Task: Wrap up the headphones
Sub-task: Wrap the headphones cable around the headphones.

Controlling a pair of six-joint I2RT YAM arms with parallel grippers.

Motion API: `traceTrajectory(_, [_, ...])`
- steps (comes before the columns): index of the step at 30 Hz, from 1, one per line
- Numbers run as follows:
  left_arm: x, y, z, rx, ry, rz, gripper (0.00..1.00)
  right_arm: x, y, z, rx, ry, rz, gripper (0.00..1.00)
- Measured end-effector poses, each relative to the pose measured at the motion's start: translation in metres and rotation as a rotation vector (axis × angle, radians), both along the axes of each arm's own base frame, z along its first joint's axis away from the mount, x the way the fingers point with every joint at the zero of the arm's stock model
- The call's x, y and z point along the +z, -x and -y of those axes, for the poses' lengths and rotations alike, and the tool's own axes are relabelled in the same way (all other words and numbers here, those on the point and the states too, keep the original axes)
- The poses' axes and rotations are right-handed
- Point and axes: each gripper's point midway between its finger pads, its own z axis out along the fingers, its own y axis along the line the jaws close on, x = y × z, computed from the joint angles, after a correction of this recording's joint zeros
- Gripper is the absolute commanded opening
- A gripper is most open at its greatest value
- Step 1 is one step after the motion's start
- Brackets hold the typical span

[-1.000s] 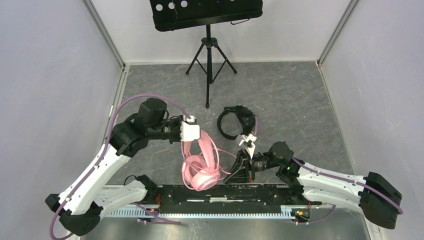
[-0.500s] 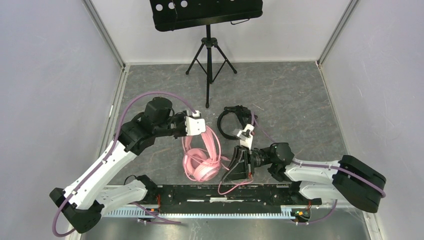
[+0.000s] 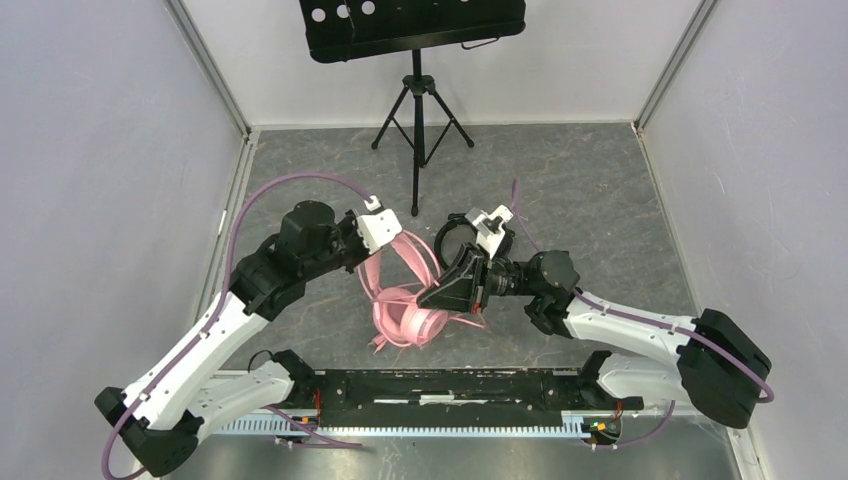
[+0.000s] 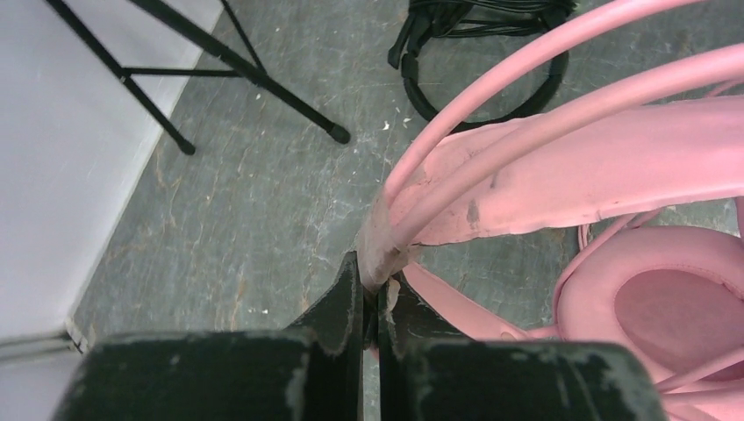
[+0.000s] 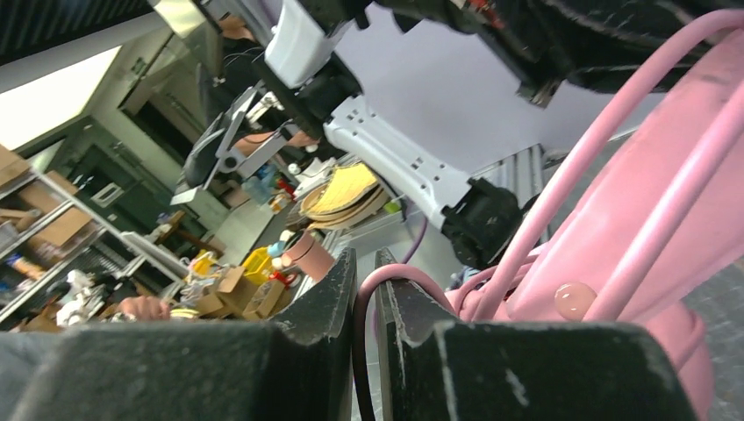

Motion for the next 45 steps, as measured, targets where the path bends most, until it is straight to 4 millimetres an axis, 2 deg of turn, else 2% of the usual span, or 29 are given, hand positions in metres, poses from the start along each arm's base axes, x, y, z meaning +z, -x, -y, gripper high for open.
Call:
traceTrajectory(6, [-0.003,-0.007,-0.013,0.156,0.042,-0.049,0.02,0.006,-0.015,-0.007,-0.066,0.030,0.029,0.24])
traceTrajectory(10, [-0.017,-0.014,-0.021,0.307,0.044,-0.155,0.02,0.005,-0.017,-0.008,-0.070,0.033,0.031,0.24])
traceTrajectory(16, [-0.025,-0.014,-0.028,0.518,0.143,-0.287,0.02,-0.003,-0.026,-0.016,-0.090,0.063,0.040,0.24])
traceTrajectory(20, [-0.022,-0.012,-0.035,0.657,0.230,-0.337,0.02,-0.007,-0.034,-0.020,-0.123,0.089,0.075,0.24])
traceTrajectory(25, [-0.015,-0.013,-0.034,0.782,0.375,-0.396,0.02,-0.019,-0.049,-0.024,-0.202,0.154,0.128,0.24])
traceTrajectory(29, [-0.013,-0.014,-0.030,0.837,0.458,-0.433,0.02,-0.031,-0.064,-0.027,-0.277,0.225,0.185,0.23])
traceTrajectory(33, [-0.012,-0.012,-0.028,0.873,0.525,-0.465,0.02,-0.035,-0.074,-0.029,-0.360,0.274,0.279,0.22])
traceTrajectory(38, [-0.008,-0.008,-0.026,0.890,0.592,-0.495,0.02,-0.031,-0.078,-0.027,-0.461,0.295,0.414,0.19])
traceTrajectory(42, [-0.003,-0.007,-0.023,0.894,0.655,-0.513,0.02,-0.023,-0.083,-0.020,-0.567,0.292,0.511,0.24])
traceTrajectory(45, [0.012,-0.010,-0.017,0.883,0.753,-0.515,0.02,-0.028,-0.080,-0.019,-0.601,0.309,0.587,0.24])
